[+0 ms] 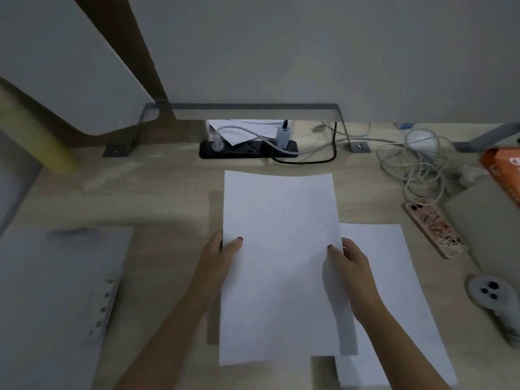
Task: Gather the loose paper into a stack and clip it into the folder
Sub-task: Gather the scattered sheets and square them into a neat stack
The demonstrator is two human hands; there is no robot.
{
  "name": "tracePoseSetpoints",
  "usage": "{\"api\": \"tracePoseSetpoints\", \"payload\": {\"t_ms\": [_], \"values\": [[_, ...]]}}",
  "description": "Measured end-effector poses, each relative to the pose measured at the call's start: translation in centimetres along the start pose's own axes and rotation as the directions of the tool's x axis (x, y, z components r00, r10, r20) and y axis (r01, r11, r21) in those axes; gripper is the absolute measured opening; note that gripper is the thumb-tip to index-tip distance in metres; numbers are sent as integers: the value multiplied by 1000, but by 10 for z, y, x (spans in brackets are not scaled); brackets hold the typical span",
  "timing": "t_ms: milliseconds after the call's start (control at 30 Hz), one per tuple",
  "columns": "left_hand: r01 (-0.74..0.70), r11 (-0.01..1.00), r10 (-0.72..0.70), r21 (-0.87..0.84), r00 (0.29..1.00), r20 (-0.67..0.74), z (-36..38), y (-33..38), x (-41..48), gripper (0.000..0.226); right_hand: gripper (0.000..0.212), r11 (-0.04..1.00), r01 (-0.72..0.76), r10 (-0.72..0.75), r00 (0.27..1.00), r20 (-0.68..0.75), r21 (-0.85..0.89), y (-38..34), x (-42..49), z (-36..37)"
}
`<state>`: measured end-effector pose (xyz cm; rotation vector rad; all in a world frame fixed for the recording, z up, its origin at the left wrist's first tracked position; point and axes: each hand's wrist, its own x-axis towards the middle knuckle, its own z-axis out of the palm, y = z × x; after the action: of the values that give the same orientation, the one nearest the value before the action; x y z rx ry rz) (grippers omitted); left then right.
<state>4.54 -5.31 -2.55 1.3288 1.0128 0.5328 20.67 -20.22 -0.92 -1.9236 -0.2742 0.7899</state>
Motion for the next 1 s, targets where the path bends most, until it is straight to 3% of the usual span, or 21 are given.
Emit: {"api": "tracePoseSetpoints", "payload": {"t_ms": [133,233,400,500,600,700,833,933,1000], "values": [[138,989,-142,46,984,105,52,-9,-8,9,14,995,-94,91,992,-83,-37,31,11,-50],[176,979,-191,105,968,161,93,-18,-16,20,14,989,-141,135,982,-135,-42,54,17,-86],[222,957,-259,185,944,203,153,-31,-28,14,15,983,-158,134,965,-226,-90,80,25,-138],[243,941,-290,236,937,194,178,-37,-30,9,19,979,-165,132,959,-251,-118,89,33,-158],[227,907,-277,353,956,97,194,-50,-30,8,26,969,-165,118,964,-236,-186,100,44,-166],[262,859,-293,441,956,3,204,-64,-30,38,35,928,-188,116,967,-229,-323,114,55,-170],[363,893,-361,266,931,-59,208,-62,-32,56,26,947,-223,199,972,-124,-230,117,62,-172],[456,882,-452,122,890,-55,206,-55,-31,27,20,944,-274,262,961,-87,-184,115,69,-174],[477,874,-474,91,879,-52,203,-54,-26,27,19,944,-301,294,953,-69,-138,111,73,-177]]}}
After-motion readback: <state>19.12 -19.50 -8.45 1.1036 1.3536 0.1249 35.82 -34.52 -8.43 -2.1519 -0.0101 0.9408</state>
